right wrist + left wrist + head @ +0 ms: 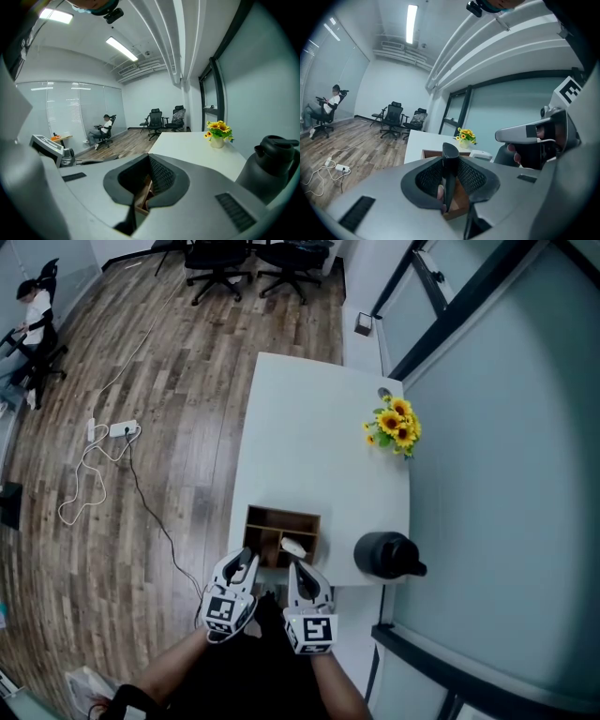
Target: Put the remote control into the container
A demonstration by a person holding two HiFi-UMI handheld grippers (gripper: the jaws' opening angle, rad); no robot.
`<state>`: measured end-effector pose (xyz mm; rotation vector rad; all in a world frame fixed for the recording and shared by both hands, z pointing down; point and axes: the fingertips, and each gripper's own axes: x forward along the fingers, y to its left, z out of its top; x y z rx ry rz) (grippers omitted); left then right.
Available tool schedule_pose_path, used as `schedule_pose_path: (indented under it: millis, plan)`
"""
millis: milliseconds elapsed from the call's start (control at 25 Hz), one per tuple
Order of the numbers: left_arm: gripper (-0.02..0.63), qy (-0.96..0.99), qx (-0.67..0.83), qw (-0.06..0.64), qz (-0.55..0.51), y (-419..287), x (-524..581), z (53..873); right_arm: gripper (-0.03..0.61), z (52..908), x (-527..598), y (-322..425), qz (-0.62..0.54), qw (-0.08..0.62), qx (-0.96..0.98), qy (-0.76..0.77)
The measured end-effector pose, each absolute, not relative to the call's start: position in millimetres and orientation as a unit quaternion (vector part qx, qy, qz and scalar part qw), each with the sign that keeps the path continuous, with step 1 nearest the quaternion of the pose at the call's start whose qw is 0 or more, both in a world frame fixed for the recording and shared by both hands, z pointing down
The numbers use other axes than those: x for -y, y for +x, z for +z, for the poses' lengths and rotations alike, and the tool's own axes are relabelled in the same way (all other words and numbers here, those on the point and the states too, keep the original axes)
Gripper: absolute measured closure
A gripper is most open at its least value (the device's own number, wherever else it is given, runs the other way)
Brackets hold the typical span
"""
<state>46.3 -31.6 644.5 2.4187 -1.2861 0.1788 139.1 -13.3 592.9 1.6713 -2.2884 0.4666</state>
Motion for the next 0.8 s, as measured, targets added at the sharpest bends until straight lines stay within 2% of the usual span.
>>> schedule_pose_path:
  millis: [800]
  plan:
    - [0.512, 0.862, 0.457, 0.209, 0.059, 44.7, 33.0, 661.7, 0.574, 599.9, 16.0, 133.7, 0.173, 0.138, 0.785, 0.578]
